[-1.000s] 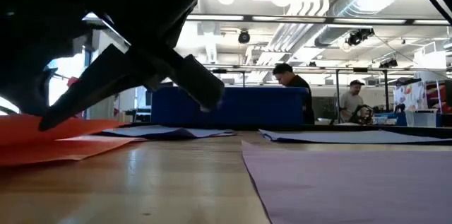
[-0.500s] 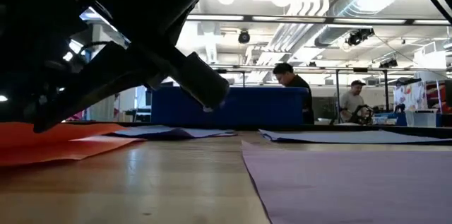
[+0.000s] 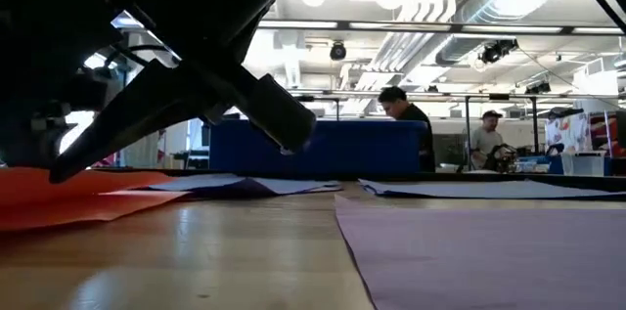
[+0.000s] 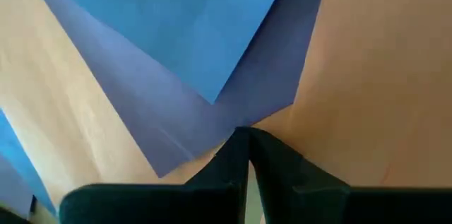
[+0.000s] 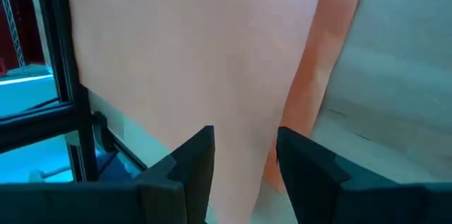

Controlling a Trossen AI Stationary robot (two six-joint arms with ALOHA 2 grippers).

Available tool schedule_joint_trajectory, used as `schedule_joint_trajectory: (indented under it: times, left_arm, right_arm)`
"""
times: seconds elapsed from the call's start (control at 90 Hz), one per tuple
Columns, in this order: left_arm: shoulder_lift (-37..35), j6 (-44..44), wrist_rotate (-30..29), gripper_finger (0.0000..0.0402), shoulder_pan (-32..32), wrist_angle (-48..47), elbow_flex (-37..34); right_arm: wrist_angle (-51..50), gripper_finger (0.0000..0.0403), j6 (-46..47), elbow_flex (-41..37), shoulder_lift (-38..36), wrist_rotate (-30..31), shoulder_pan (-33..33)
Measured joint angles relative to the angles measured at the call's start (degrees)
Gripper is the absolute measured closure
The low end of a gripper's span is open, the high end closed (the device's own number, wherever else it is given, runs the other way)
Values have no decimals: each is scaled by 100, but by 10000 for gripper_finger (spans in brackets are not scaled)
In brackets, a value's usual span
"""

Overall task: Organize paper
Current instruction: Stack the orange paper on top of the orange paper

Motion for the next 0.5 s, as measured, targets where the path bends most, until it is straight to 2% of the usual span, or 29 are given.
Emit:
schedule_joint_trajectory:
  times: [0.133,0.378,0.5]
  left_arm:
    - [8,-373,-74,401,18,-130,-4]
    - [2,-281,118,401,31,50,-11]
    - [-12,-33,668,401,-3,387,17]
  right_arm:
    - [0,264,0,0,0,3,0]
    - [0,265,0,0,0,5,-9]
    - [-2,265,-22,0,0,7,-9]
